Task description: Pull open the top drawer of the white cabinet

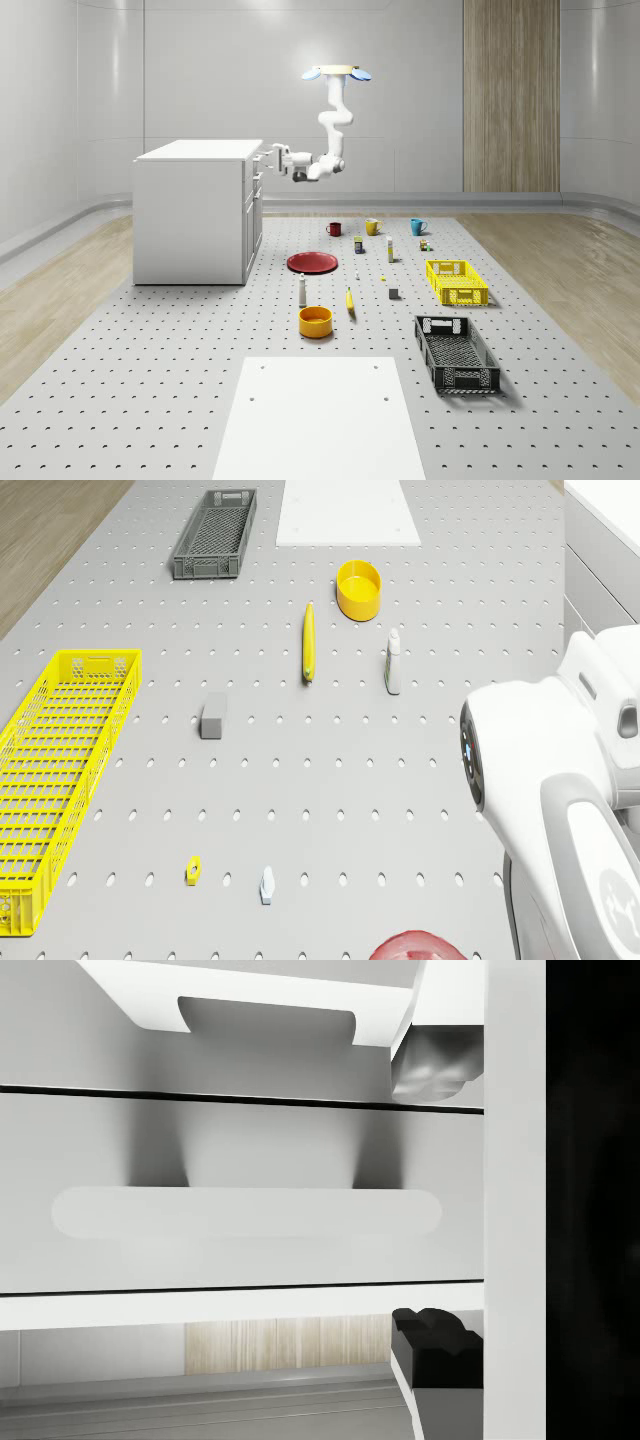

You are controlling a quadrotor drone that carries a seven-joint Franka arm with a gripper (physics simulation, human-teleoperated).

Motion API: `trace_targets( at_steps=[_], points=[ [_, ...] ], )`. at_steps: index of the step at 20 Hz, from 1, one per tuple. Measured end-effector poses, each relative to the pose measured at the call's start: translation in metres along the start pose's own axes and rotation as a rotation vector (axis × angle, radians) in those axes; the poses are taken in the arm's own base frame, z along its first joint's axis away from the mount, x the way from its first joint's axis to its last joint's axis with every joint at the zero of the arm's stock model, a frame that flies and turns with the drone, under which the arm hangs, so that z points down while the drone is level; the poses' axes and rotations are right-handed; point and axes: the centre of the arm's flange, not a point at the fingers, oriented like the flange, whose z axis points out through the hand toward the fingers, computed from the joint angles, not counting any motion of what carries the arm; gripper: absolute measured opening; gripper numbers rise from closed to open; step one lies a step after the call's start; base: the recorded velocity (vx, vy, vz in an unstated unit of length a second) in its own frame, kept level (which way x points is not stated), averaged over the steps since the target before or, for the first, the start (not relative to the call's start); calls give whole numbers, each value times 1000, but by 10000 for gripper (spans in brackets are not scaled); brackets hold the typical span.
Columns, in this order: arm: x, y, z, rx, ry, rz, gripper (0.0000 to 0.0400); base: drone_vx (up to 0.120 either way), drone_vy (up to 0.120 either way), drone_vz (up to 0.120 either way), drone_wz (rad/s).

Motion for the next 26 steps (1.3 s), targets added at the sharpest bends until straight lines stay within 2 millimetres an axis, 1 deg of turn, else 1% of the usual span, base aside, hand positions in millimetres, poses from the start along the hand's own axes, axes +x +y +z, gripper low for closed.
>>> trace_targets(
  at_steps=[18,26],
  points=[
    [-11,16,31,-26,-26,1,305,0,0,0,0],
    [-14,21,40,-31,-32,1,305,0,0,0,0]
  ],
)
